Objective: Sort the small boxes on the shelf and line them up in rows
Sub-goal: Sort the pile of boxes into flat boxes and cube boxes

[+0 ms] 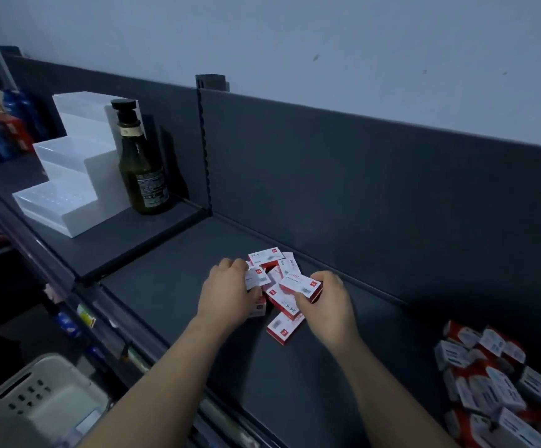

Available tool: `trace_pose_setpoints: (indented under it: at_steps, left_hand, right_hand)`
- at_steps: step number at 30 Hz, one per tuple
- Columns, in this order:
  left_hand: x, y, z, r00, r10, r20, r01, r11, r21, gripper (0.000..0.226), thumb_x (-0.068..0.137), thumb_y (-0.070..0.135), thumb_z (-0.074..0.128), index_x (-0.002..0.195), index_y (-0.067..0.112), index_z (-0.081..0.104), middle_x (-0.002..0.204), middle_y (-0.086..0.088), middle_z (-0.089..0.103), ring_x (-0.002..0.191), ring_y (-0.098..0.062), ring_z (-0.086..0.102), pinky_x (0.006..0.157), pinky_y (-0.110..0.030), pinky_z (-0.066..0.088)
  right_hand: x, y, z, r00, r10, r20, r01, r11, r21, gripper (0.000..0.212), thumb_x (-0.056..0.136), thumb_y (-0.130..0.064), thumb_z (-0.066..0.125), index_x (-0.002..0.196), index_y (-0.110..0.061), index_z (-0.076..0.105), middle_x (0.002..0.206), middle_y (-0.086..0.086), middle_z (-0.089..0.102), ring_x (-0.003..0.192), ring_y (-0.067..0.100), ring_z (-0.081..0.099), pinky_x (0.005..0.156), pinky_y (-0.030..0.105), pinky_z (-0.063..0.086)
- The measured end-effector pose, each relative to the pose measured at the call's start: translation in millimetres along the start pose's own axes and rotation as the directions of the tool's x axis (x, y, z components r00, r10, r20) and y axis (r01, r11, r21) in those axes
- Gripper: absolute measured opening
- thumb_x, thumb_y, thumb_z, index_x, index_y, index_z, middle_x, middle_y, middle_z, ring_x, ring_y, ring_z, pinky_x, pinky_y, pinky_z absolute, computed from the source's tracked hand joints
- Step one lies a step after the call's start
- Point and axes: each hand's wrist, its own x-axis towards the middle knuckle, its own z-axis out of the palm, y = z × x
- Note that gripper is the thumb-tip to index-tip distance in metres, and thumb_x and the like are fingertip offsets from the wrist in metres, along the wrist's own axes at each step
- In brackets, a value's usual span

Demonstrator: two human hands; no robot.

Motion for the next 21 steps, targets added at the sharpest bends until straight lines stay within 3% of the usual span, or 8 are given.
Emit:
trace_pose_setpoints:
  at_steps: [5,8,13,17,21]
  left_hand:
    - [13.3,-9.4,12.3,0.999,0.002,0.052,0.001,0.998,-0.057,0.036,0.086,0.038,0.060,0.112,0.015,0.054,0.113,-0.003,0.054,0.100,-0.020,0.051,0.075,-0.029,0.044]
    - [14.7,-12.7,12.7,0.998,0.032,0.061,-0.031,0.999,-0.024,0.040,0.087,0.044,0.057,0.115,0.015,0.055,0.116,-0.003,0.054,0.103,-0.021,0.051,0.078,-0.031,0.045]
    - [12.2,-5.0,4.3,0.982,0.186,0.002,-0.186,0.982,0.023,0.041,0.091,0.044,0.051,0.122,0.017,0.056,0.119,-0.002,0.056,0.106,-0.023,0.050,0.085,-0.033,0.044]
    - [4.4,21.5,3.5,0.933,0.355,-0.055,-0.357,0.934,-0.026,0.033,0.090,0.033,0.054,0.117,0.016,0.063,0.112,-0.004,0.063,0.103,-0.026,0.054,0.085,-0.035,0.043]
    - [-8.7,55.7,11.9,0.874,0.484,-0.042,-0.486,0.870,-0.078,0.028,0.084,0.028,0.062,0.104,0.010,0.067,0.102,-0.009,0.067,0.097,-0.032,0.059,0.082,-0.038,0.047]
  right_hand:
    - [-1.6,3.6,16.0,0.999,-0.016,-0.047,0.016,1.000,0.016,0.024,0.080,-0.026,0.071,0.100,-0.017,0.060,0.101,-0.006,0.054,0.090,0.011,0.057,0.074,0.026,0.049]
    - [-6.3,0.3,14.6,0.999,-0.025,-0.032,0.026,0.999,0.025,0.023,0.080,-0.031,0.069,0.100,-0.022,0.061,0.100,-0.010,0.054,0.088,0.008,0.057,0.075,0.029,0.051]
    - [-15.6,0.9,-3.3,0.997,-0.042,-0.069,0.033,0.992,-0.126,0.028,0.088,-0.035,0.061,0.112,-0.022,0.060,0.113,-0.011,0.055,0.105,0.009,0.053,0.082,0.020,0.039]
    - [-33.0,8.9,-28.0,0.992,-0.037,-0.120,0.005,0.967,-0.255,0.042,0.092,-0.033,0.056,0.131,-0.017,0.054,0.137,-0.004,0.051,0.126,0.012,0.046,0.101,0.020,0.032]
    - [-59.4,18.3,-58.9,0.976,-0.032,-0.213,-0.034,0.954,-0.298,0.037,0.090,-0.022,0.060,0.125,-0.012,0.059,0.129,0.002,0.058,0.118,0.018,0.053,0.093,0.013,0.028]
